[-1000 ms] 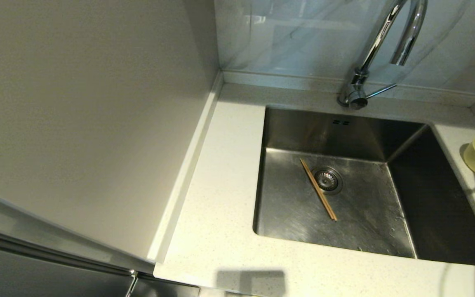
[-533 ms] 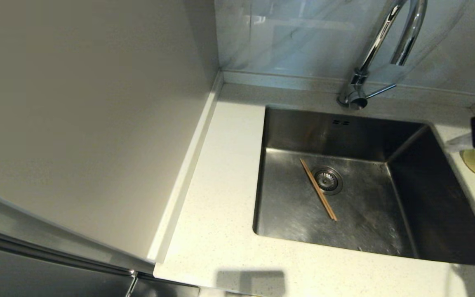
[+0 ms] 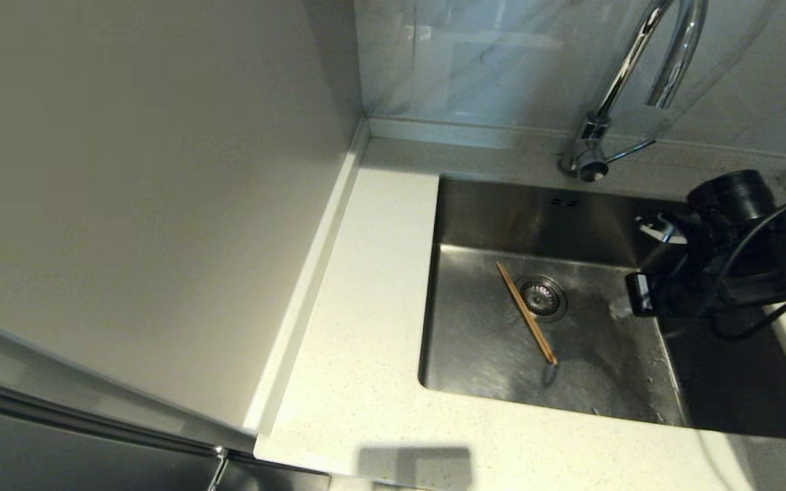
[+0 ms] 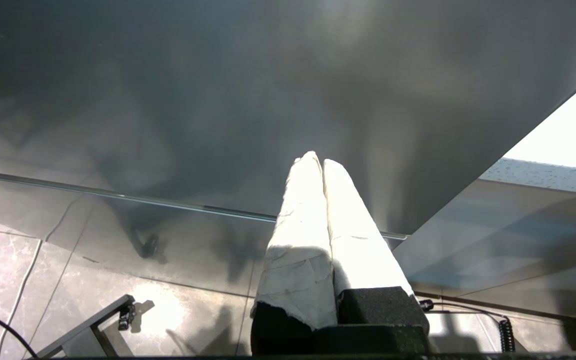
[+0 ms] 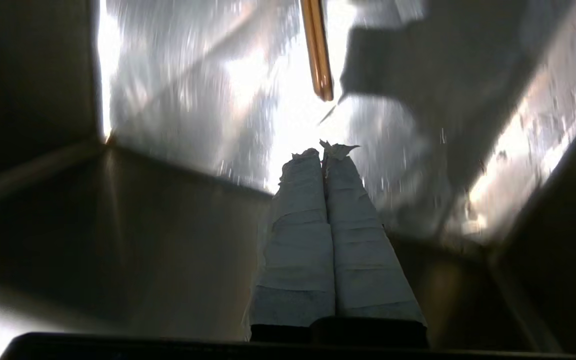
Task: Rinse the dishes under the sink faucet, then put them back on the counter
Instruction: Put the chopsticks back to the table from the sink
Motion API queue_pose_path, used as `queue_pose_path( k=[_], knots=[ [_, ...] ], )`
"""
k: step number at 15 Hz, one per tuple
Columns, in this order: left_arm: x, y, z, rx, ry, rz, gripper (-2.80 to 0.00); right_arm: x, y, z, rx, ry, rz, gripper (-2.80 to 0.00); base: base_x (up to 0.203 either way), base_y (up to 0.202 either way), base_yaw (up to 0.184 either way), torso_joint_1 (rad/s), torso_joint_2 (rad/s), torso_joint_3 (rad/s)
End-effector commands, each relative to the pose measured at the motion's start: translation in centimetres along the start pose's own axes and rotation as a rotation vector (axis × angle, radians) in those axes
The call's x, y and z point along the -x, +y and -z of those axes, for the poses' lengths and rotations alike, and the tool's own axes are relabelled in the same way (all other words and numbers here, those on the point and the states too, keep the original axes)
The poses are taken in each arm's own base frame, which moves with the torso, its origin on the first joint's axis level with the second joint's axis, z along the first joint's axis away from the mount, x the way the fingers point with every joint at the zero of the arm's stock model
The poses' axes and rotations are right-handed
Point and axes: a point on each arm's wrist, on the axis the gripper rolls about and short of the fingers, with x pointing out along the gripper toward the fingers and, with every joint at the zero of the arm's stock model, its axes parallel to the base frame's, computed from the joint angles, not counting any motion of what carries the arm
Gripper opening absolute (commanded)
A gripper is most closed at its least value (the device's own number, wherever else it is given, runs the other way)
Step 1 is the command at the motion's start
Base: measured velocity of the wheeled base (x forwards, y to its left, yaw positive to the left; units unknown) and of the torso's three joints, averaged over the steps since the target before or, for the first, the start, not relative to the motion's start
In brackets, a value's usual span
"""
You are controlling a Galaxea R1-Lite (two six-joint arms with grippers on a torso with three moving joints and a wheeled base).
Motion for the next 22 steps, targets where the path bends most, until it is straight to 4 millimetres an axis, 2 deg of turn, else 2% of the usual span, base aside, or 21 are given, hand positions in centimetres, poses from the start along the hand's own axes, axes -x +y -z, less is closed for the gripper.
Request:
queue_pose_path(
  k=[1,4,6,7,10,12,16,19,22],
  knots=[
    [0.0,0.0,0.0,0.0,-0.004,-0.001,-2.8,-4.7,1.8,0.2,0.04,0.043,-0.011,-2.8,0.0,0.0,0.0,0.0,0.0,0.0],
    [0.0,0.0,0.0,0.0,-0.004,-0.001,-2.8,-8.4,4.1,-0.1,0.083,0.041,-0.049,-2.8,0.0,0.0,0.0,0.0,0.0,0.0],
    [0.0,0.0,0.0,0.002,-0.004,-0.001,-2.8,-10.7,5.4,-1.1,0.075,0.024,-0.069,-2.8,0.0,0.0,0.0,0.0,0.0,0.0],
    [0.0,0.0,0.0,0.0,-0.004,-0.001,-2.8,-12.1,5.8,-1.6,0.064,0.02,-0.071,0.0,0.0,0.0,0.0,0.0,0.0,0.0],
    [0.0,0.0,0.0,0.0,-0.004,-0.001,-2.8,-14.4,5.8,-2.7,0.05,-0.011,-0.026,0.0,0.0,0.0,0.0,0.0,0.0,0.0],
    [0.0,0.0,0.0,0.0,-0.004,-0.001,-2.8,-14.9,5.0,-3.4,0.037,-0.032,0.021,0.0,0.0,0.0,0.0,0.0,0.0,0.0],
    [0.0,0.0,0.0,0.0,-0.004,-0.001,-2.8,-16.6,3.8,-3.3,0.029,-0.025,0.053,0.0,0.0,0.0,0.0,0.0,0.0,0.0],
    [0.0,0.0,0.0,0.0,-0.004,-0.001,-2.8,-17.9,3.7,-3.4,0.044,-0.032,0.06,0.0,0.0,0.0,0.0,0.0,0.0,0.0],
    [0.0,0.0,0.0,0.0,-0.004,-0.001,-2.8,-20.2,3.8,-4.1,0.048,-0.101,0.051,0.0,0.0,0.0,0.0,0.0,0.0,0.0]
  ],
)
